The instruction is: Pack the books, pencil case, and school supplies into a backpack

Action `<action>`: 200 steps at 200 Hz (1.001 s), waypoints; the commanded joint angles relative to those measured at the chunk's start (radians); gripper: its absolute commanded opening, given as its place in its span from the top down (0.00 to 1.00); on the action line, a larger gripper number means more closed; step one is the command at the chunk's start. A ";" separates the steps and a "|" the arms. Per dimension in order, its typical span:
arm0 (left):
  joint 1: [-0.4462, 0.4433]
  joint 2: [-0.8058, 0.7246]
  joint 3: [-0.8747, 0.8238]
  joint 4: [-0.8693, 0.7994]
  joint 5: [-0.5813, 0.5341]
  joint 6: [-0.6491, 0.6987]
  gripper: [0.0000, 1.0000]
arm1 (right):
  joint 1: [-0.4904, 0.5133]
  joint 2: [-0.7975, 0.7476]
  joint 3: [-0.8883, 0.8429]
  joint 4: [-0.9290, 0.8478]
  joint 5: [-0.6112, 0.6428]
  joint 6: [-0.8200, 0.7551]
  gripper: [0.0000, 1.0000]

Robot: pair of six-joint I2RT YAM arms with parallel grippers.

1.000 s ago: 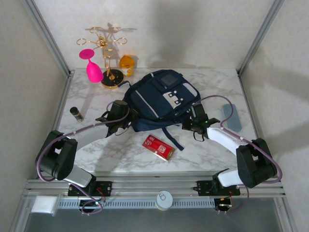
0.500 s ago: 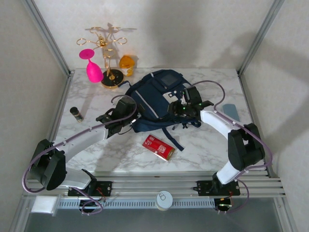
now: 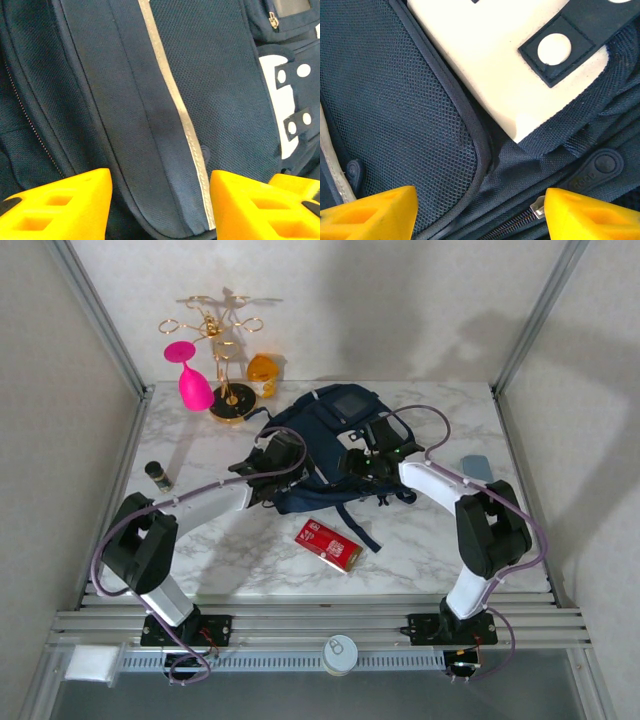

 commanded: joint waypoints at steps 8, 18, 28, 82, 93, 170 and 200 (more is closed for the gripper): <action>0.000 -0.020 -0.077 0.051 -0.003 -0.026 0.47 | 0.001 0.031 0.013 0.067 -0.032 0.035 0.32; 0.000 -0.029 -0.106 0.059 -0.006 -0.038 0.47 | 0.004 0.039 0.017 0.092 -0.053 0.036 0.33; -0.002 -0.042 -0.140 0.069 -0.013 -0.055 0.47 | 0.006 0.041 0.020 0.103 -0.060 0.028 0.34; -0.012 -0.063 -0.275 0.133 -0.033 -0.053 0.47 | -0.040 -0.023 0.030 0.032 0.062 -0.013 0.38; -0.009 -0.056 -0.277 0.141 -0.032 -0.043 0.47 | -0.042 -0.016 0.038 -0.007 0.090 -0.004 0.39; 0.005 -0.019 -0.254 0.170 -0.027 -0.035 0.47 | -0.049 0.026 0.012 0.047 0.036 0.062 0.40; 0.006 -0.026 -0.255 0.180 -0.019 -0.020 0.47 | -0.065 0.071 0.050 0.108 0.002 0.072 0.44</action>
